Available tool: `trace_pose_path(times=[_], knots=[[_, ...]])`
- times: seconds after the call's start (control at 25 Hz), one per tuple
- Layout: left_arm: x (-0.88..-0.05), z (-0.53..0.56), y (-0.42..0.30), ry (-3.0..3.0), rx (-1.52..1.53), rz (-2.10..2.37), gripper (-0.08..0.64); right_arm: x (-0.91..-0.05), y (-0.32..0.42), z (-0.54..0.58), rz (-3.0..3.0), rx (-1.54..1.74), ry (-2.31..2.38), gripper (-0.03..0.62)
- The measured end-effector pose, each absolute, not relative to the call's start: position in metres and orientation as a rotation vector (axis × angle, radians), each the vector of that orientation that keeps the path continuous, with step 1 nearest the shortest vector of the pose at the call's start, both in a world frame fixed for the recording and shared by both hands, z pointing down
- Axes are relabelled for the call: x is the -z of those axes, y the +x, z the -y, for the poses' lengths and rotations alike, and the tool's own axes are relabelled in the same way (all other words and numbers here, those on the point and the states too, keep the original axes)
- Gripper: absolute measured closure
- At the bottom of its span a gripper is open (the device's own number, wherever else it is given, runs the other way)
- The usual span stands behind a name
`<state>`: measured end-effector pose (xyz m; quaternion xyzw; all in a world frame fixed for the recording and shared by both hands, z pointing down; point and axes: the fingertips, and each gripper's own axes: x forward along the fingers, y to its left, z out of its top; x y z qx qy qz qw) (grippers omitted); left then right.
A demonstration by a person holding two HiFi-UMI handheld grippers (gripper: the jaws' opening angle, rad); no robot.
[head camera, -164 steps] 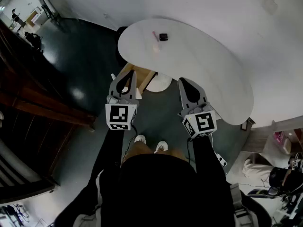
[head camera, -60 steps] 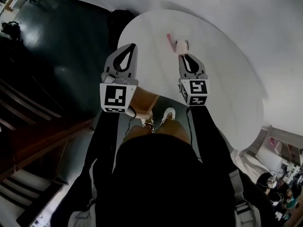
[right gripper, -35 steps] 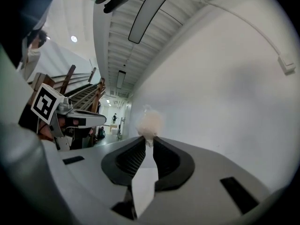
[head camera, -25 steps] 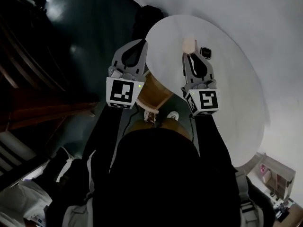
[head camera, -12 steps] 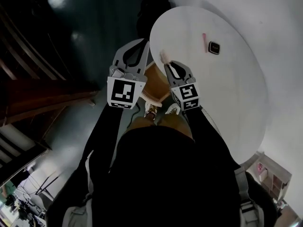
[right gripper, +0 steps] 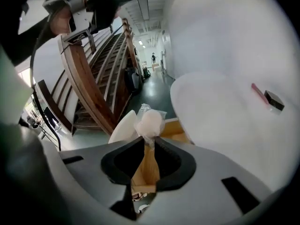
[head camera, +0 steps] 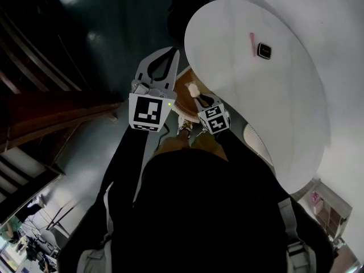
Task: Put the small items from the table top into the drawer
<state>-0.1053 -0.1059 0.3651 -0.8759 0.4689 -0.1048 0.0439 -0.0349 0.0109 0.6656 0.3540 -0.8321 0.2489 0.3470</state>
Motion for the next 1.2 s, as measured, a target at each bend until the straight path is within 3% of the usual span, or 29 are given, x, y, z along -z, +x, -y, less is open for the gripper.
trace_pose_path(times=[0.2, 0.24, 0.28, 0.36, 0.92, 1.2], knots=[[-0.369, 0.104, -0.104, -2.686, 0.336, -1.412, 0.545, -0.692, -0.025, -0.017, 2.005, -0.748, 0.931, 0.497], [-0.370, 0.104, -0.103, -2.688, 0.335, -1.409, 0.545, -0.695, -0.026, -0.017, 2.005, -0.765, 0.925, 0.475], [-0.370, 0.104, -0.103, -2.690, 0.334, -1.408, 0.545, -0.696, -0.027, -0.017, 2.011, -0.774, 0.915, 0.379], [-0.371, 0.105, -0.104, -2.691, 0.337, -1.407, 0.545, -0.697, -0.030, -0.017, 2.017, -0.771, 0.901, 0.327], [-0.372, 0.114, -0.102, -2.709, 0.324, -1.375, 0.545, -0.687, -0.040, -0.017, 2.071, -0.789, 0.892, 0.325], [-0.356, 0.123, -0.095, -2.735, 0.242, -1.335, 0.545, -0.601, -0.048, 0.021, 2.351, -0.667, 1.040, 0.325]])
